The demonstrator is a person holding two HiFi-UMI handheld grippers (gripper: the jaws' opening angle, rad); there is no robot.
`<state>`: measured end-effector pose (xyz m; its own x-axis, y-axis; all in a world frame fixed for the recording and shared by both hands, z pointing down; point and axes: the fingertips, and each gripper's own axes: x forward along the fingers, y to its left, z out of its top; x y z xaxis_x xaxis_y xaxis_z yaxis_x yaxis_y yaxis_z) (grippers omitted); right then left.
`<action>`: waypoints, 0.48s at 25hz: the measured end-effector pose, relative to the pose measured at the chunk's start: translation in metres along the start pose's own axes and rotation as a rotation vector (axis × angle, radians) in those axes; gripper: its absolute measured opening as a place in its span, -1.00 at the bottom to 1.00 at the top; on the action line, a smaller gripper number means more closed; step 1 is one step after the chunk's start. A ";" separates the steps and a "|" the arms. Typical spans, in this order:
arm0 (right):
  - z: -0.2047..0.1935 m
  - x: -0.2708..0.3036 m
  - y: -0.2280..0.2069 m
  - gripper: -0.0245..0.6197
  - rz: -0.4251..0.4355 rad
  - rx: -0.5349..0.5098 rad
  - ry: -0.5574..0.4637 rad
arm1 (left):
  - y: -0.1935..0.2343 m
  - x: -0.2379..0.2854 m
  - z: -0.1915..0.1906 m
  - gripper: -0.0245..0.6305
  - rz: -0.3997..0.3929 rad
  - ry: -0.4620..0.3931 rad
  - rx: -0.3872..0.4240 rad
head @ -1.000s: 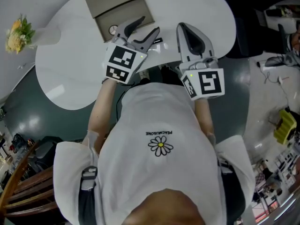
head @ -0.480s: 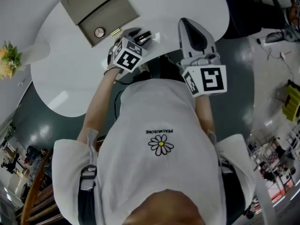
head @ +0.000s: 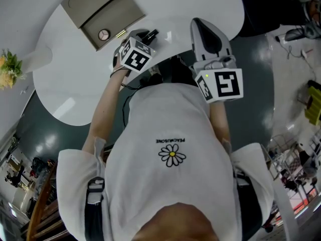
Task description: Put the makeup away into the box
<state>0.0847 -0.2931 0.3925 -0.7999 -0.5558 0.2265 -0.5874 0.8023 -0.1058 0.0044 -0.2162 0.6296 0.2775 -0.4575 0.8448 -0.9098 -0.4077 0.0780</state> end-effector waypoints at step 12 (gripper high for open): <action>0.001 0.007 0.010 -0.83 0.020 -0.011 0.003 | 0.003 0.000 0.000 -0.59 -0.014 0.004 0.001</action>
<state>0.0732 -0.2897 0.3923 -0.8111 -0.5390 0.2272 -0.5699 0.8157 -0.0996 0.0017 -0.2171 0.6301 0.2894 -0.4483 0.8458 -0.9054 -0.4150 0.0898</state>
